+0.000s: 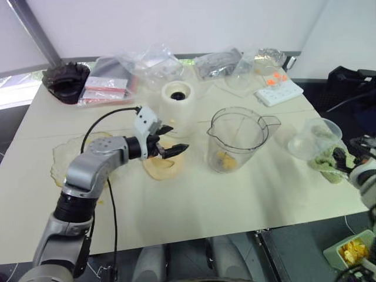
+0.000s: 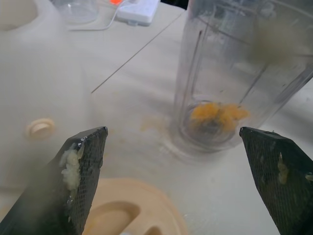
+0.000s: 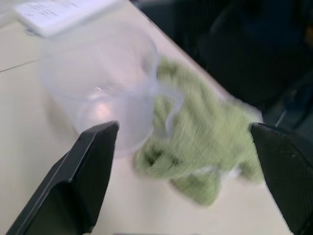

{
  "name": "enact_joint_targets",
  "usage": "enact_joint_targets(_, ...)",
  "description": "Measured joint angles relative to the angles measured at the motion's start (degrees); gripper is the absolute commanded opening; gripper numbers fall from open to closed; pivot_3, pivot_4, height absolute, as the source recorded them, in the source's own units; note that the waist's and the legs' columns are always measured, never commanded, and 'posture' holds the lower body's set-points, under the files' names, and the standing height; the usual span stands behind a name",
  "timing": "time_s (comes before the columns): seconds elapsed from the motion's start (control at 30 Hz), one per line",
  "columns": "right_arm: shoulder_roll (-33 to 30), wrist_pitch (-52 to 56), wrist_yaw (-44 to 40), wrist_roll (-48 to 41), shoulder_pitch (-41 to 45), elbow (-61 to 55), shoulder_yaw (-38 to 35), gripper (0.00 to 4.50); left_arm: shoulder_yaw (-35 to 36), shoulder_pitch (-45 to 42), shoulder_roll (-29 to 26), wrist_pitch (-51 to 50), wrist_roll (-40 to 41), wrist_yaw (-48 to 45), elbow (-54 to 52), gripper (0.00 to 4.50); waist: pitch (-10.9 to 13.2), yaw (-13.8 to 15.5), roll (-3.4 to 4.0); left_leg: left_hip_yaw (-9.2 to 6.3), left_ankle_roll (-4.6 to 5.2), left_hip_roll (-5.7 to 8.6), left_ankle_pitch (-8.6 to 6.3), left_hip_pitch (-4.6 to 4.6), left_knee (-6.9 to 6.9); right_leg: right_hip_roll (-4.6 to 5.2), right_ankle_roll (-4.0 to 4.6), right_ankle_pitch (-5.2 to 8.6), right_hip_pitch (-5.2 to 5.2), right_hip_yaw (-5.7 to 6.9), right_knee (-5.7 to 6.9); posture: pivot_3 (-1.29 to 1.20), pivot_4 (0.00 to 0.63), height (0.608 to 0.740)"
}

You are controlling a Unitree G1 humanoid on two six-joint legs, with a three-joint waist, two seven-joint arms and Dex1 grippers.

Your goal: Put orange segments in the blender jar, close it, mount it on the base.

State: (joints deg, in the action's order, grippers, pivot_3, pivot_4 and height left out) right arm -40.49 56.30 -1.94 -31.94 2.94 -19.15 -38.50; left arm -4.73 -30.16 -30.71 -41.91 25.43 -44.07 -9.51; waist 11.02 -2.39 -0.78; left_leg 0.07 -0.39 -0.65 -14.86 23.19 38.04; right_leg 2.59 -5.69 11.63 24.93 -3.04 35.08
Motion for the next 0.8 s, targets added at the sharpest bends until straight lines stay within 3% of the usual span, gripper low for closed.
enact_joint_targets(0.27,-6.83,4.99,-13.91,-7.15,-2.67,-9.21,-0.19,4.4,-5.76,-5.5,-5.48,5.38,-7.36,-5.58,9.61,4.5,0.01,0.18,-0.05,-0.01,0.0,-0.02,0.0,0.03,0.03,-0.02,0.02,0.0,0.02,0.02,-0.02,0.0,0.15,0.74)
enact_joint_targets(0.57,-9.66,5.9,-16.5,-8.72,1.69,-11.68,2.08,4.4,-14.83,-17.16,-8.64,26.64,-20.11,-20.0,30.59,4.5,0.02,0.88,-0.07,0.05,0.0,-0.01,0.0,0.25,0.03,0.04,0.05,-0.02,0.24,0.02,-0.11,0.0,0.15,0.74)
enact_joint_targets(0.67,-8.74,5.84,-15.77,-8.68,2.28,-11.89,2.36,4.47,-15.03,-20.3,-8.2,31.66,-21.29,-25.07,37.19,3.63,0.03,1.44,-0.08,0.04,0.0,-0.02,0.0,0.29,0.03,0.02,0.05,-0.02,0.28,0.03,-0.1,0.0,0.15,0.74)
enact_joint_targets(0.8,-6.49,5.73,-14.72,-8.64,2.21,-12.93,3.45,4.47,-16.21,-24.87,-7.28,38.14,-24.21,-30.51,46.26,1.65,0.03,1.83,-0.08,0.04,0.0,-0.01,0.0,0.32,0.04,0.04,0.04,-0.02,0.28,0.03,-0.09,0.0,0.15,0.74)
